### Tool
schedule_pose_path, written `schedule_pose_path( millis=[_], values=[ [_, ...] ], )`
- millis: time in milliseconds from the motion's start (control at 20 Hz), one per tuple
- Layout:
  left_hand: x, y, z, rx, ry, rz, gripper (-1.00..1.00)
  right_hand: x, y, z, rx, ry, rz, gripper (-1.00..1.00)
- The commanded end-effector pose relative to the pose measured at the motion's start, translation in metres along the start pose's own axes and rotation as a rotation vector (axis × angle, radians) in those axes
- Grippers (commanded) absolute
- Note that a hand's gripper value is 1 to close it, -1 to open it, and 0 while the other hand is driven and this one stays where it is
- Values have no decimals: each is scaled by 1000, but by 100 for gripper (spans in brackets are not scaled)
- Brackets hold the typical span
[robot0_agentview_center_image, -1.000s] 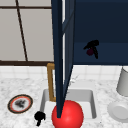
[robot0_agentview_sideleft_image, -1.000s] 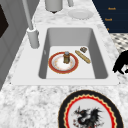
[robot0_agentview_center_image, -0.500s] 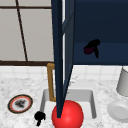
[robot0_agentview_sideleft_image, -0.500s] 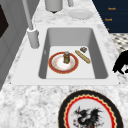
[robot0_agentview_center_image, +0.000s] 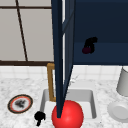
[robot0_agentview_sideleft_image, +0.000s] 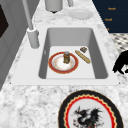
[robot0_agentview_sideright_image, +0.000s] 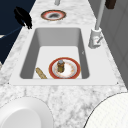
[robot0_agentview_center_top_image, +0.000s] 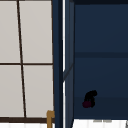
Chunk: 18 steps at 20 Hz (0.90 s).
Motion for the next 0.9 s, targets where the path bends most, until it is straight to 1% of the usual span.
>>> schedule_pose_path(
  millis=[0,50,150,200,250,300,500,650,850],
  values=[
    [0,0,0,0,0,0,0,16,6,-13,15,33,33,100],
    [0,0,0,0,0,0,0,18,1,-11,-25,47,44,100],
    [0,0,0,0,0,0,0,21,-6,-14,-49,78,40,100],
    [0,0,0,0,0,0,0,21,-14,-11,-47,79,44,100],
    [0,0,0,0,0,0,0,18,-22,-2,-37,59,38,100],
    [0,0,0,0,0,0,0,18,-26,7,-44,45,29,100],
    [0,0,0,0,0,0,0,24,-36,36,-48,43,23,100],
    [0,0,0,0,0,0,0,31,-36,63,-57,38,14,100],
    [0,0,0,0,0,0,0,44,-25,89,-109,44,32,100]
  ],
)
